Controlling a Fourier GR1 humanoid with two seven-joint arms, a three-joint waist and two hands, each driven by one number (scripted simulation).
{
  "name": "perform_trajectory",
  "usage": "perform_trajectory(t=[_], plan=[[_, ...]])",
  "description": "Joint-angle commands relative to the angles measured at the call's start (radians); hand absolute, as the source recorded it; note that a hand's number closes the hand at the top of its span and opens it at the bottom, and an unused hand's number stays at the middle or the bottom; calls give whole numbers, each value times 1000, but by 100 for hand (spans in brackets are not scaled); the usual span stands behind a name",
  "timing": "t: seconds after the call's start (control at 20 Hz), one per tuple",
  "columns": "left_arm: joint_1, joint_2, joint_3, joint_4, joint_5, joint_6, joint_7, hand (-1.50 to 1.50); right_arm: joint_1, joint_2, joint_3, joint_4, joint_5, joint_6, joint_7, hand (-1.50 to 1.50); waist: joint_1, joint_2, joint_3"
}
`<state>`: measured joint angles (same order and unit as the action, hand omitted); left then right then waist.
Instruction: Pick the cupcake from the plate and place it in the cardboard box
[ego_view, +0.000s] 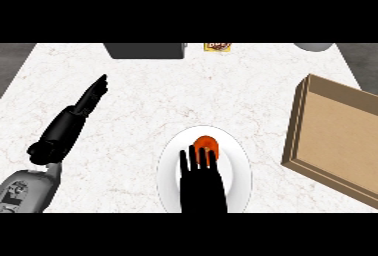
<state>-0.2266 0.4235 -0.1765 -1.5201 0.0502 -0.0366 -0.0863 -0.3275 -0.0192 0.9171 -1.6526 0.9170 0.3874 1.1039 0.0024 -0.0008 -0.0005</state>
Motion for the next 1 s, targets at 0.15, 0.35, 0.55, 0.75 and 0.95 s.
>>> perform_trajectory(t=[0.15, 0.35, 0.55, 0.75, 0.95], plan=[[9, -36, 24, 10, -27, -22, 0, 0, 6, 18, -30, 34, -5, 21, 84, -150, -2, 0, 0], [-31, -43, 39, -12, -28, -46, 42, 0, 20, 18, 12, 93, -4, -65, 72, -150, 0, 1, 0], [23, -51, 33, -35, -60, -33, 19, 0, 100, 11, 11, 176, 116, -94, 2, -150, -3, 0, 1], [-31, -48, 71, 22, -50, -78, 10, 0, 32, 18, -4, 238, 55, -122, 34, -150, 2, 2, 0], [-19, -73, 104, 5, -59, -82, 15, 0, 79, 18, -49, 208, 83, -104, -28, -150, 0, 1, 0]])
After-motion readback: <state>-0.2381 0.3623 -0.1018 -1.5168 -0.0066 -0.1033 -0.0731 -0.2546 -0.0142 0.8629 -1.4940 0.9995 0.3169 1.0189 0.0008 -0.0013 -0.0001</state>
